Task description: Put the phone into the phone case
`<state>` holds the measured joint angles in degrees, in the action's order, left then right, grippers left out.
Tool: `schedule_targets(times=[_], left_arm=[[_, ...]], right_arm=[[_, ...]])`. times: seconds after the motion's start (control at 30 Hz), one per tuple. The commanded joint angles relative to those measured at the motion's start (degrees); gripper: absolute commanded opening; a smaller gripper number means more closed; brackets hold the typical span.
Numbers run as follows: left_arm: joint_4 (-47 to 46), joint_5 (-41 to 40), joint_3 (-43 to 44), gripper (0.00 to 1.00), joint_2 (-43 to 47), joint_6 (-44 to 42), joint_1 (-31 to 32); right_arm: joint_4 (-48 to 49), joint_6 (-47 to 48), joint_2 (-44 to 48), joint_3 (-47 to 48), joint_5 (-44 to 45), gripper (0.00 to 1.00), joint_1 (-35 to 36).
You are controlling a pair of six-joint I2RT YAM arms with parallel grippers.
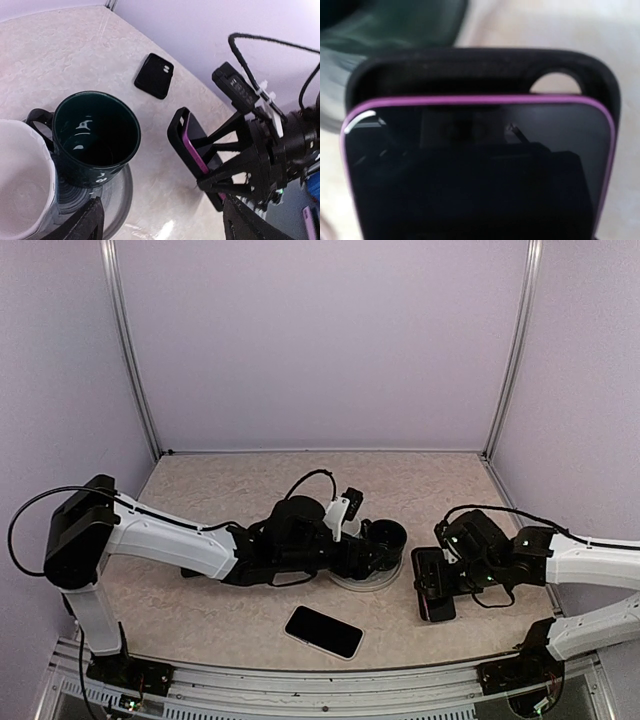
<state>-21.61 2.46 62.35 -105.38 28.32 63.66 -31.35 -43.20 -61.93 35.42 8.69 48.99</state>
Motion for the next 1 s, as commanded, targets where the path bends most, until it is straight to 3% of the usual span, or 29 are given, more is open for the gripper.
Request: schedule_targets(times=[0.0,0.13,0.47,0.63,0.7,0.8,0.97], left_arm=[[-10.41,0.17,0.74,0.87,-1.74,7.44,-0.70],[-11.27,1.79,4.02,0.90,-6.64,9.73,-0.33],[-11.63,0.98,4.26,0.91,-8.13,11.15,-0.69],[-11.89,2.02,3.58,0.87,-8.79,12.12,-0.77],[-12.63,2.00,2.51,0.82,-8.32,12.41,-0.79],[-12.54,2.05,1.91,0.62,-7.92,12.86,-1.10],[-14.49,5.41,2.69,0.38,-9.31,13.55,-1.67]], right_arm=[[8.26,1.67,4.19,-1.44,1.32,0.34,2.73],[9.85,3.21,4.43,0.20,3.72,0.34,5.84],[14.03,7.69,-0.82,4.46,4.42,0.35,9.46],[15.18,8.99,-3.50,6.56,4.20,0.35,9.85],[15.79,9.18,-3.63,6.70,3.92,0.35,9.81],[16.17,9.63,-3.55,7.05,3.88,0.35,9.81],[16.43,11.98,-6.32,9.31,1.91,0.34,10.09]])
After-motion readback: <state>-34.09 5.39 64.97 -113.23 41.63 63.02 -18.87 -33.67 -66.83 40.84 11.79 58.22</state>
